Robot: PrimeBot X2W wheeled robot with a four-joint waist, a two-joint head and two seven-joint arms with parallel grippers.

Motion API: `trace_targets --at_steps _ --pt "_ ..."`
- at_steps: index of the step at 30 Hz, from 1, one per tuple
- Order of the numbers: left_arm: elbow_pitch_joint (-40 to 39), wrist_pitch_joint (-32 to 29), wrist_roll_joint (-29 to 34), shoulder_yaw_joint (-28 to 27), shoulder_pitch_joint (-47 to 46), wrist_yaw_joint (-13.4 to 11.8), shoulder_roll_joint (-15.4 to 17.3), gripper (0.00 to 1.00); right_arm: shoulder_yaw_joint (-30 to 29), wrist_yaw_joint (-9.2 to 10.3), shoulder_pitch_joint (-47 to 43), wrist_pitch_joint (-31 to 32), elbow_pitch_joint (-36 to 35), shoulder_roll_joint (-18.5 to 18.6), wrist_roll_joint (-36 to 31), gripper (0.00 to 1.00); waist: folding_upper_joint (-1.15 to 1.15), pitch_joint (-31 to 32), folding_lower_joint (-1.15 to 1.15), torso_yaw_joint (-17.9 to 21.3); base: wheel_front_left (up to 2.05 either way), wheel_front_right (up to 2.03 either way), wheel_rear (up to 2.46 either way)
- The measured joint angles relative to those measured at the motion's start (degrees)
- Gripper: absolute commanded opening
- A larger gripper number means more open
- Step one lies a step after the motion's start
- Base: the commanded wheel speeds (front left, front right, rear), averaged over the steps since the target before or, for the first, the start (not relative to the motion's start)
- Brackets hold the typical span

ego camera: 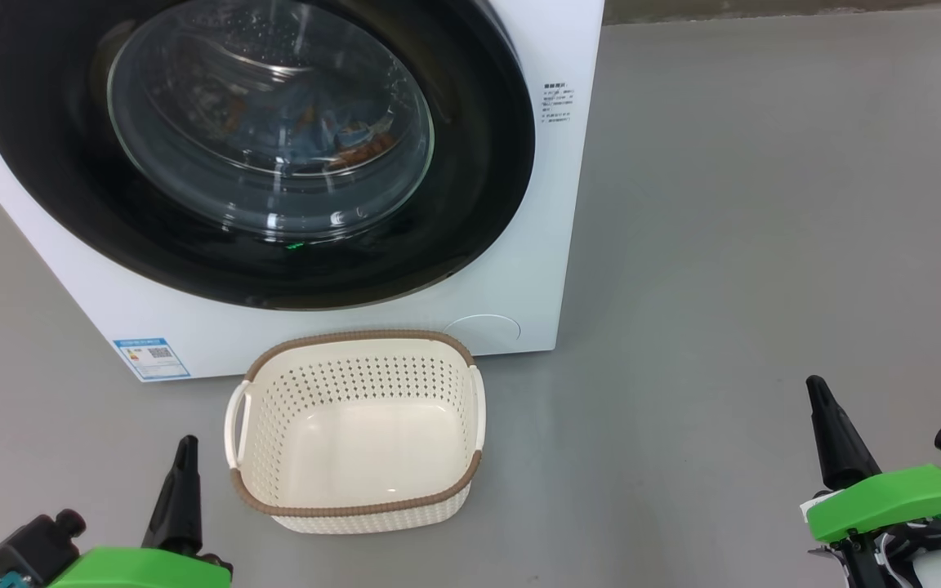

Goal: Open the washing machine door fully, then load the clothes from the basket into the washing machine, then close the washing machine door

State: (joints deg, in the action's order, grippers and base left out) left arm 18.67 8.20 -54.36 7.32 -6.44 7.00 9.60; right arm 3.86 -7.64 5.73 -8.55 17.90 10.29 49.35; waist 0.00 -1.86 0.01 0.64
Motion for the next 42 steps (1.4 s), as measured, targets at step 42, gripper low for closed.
trace_targets --at_steps 42 --pt "-1.3 -7.2 -18.3 -5.8 0.7 0.0 -3.5 0.00 -5.4 0.15 0.0 7.1 -1.0 -3.7 20.7 0.00 0.00 0.8 -0.01 -0.3 0.00 0.00 0.00"
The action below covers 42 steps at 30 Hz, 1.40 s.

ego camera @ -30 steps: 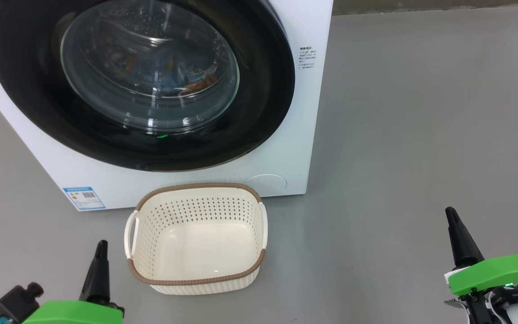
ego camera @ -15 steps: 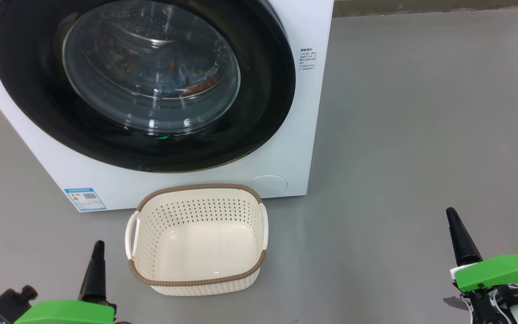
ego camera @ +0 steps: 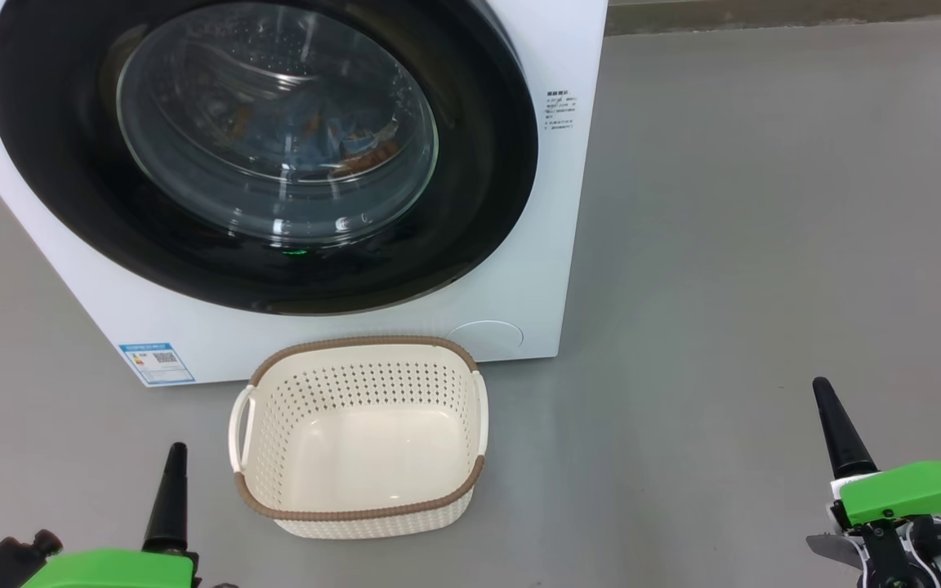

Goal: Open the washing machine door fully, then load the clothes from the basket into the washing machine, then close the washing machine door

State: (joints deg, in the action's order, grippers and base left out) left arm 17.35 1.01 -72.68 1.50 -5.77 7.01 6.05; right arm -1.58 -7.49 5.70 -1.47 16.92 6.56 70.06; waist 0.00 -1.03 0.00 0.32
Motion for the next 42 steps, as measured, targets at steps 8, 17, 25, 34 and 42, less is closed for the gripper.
trace_targets --at_steps 8,17,25,34,42 --pt "-0.2 -1.1 -3.0 -1.0 0.0 0.0 -0.6 0.00 -0.8 0.00 0.0 1.2 -0.2 -0.6 3.1 0.00 0.00 0.1 0.00 -0.1 0.00 0.00 0.00" --pt "-0.5 -2.6 -6.8 -2.2 0.1 0.0 -1.5 0.00 -2.1 0.01 0.0 2.6 -0.4 -1.2 7.9 0.00 0.00 0.3 0.00 -0.1 0.00 0.00 0.00" --pt "-0.8 -3.9 -10.2 -3.4 0.1 0.0 -1.9 0.00 -2.9 0.01 0.0 4.1 -0.6 -2.1 11.7 0.00 0.00 0.5 0.00 -0.2 0.00 0.00 0.00" --pt "-1.1 -5.1 -14.0 -4.5 0.1 0.0 -2.8 0.00 -4.2 0.01 -0.1 5.5 -0.8 -2.8 15.8 0.00 0.00 0.6 0.00 -0.2 0.00 0.00 0.00" --pt "-1.4 -6.6 -17.4 -5.6 0.2 0.1 -3.5 0.00 -5.1 0.02 -0.1 6.9 -1.1 -3.4 19.7 0.00 0.00 0.8 0.00 -0.3 0.00 0.00 0.00"
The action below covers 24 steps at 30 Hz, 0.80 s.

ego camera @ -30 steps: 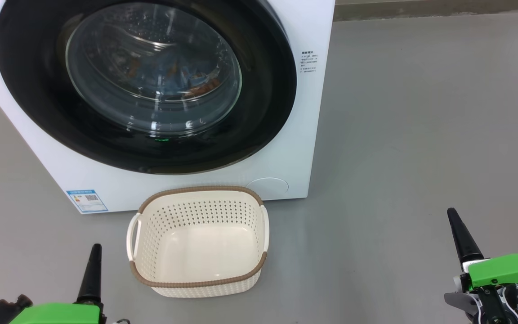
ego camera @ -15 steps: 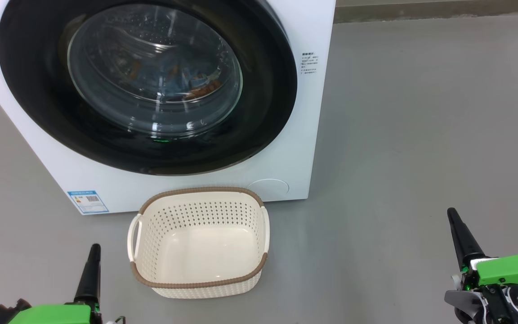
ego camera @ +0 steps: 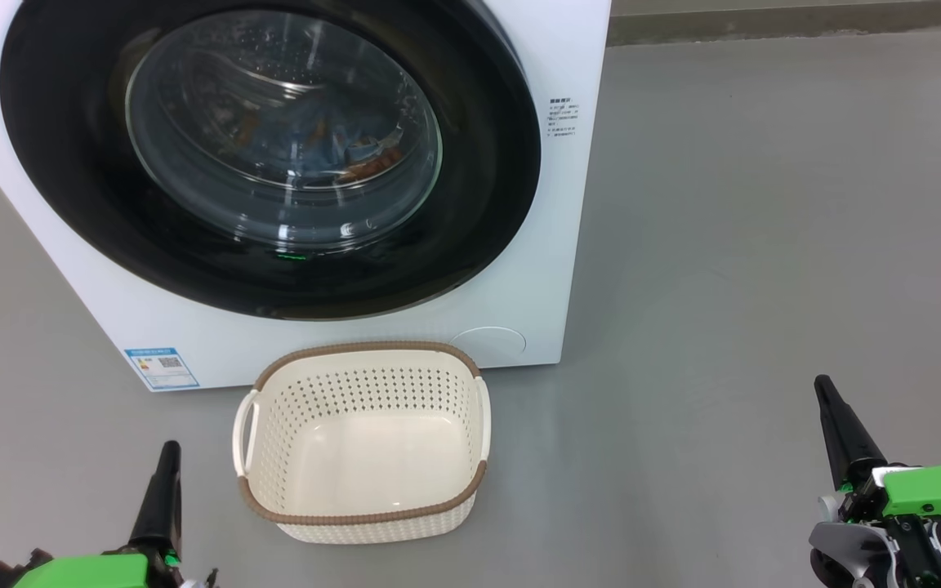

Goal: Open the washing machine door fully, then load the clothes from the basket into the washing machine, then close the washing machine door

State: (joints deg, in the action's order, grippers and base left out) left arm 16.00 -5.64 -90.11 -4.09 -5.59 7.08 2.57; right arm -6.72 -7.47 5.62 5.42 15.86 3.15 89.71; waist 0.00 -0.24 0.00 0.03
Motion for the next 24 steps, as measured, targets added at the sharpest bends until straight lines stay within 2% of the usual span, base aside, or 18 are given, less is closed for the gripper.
trace_targets --at_steps 5,24 --pt "-0.2 -0.5 -1.4 -0.6 0.0 0.0 -0.2 0.00 -0.7 0.00 0.0 0.6 -0.1 -0.5 2.3 0.00 0.00 0.1 0.00 0.0 0.00 0.00 0.00" --pt "-0.2 -0.5 -1.6 -0.6 0.0 0.0 -0.3 0.00 -0.7 0.00 -0.1 0.6 -0.1 -0.6 2.3 0.00 0.00 0.1 0.00 0.0 0.00 0.00 0.00"
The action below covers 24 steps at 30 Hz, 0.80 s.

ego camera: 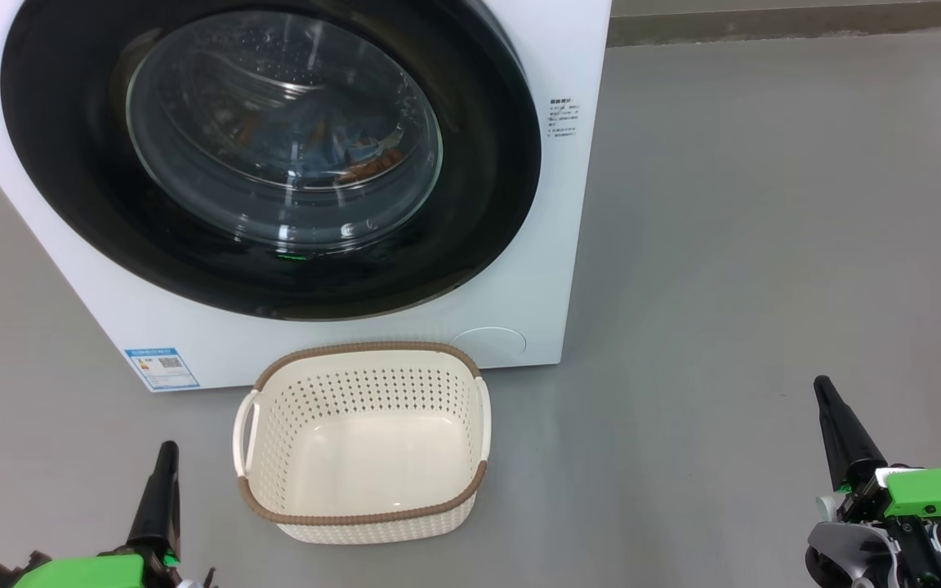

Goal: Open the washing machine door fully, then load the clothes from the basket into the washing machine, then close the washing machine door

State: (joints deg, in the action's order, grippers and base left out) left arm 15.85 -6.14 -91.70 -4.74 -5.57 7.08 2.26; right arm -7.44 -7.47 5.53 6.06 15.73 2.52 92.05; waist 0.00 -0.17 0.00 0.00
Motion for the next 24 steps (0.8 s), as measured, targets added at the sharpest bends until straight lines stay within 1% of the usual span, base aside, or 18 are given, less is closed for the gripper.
trace_targets --at_steps 24 --pt "0.0 0.0 0.0 0.0 0.0 0.0 0.0 0.00 -0.1 0.00 0.0 0.0 0.0 0.0 0.0 0.00 0.00 0.0 0.00 0.0 0.00 0.00 0.00"
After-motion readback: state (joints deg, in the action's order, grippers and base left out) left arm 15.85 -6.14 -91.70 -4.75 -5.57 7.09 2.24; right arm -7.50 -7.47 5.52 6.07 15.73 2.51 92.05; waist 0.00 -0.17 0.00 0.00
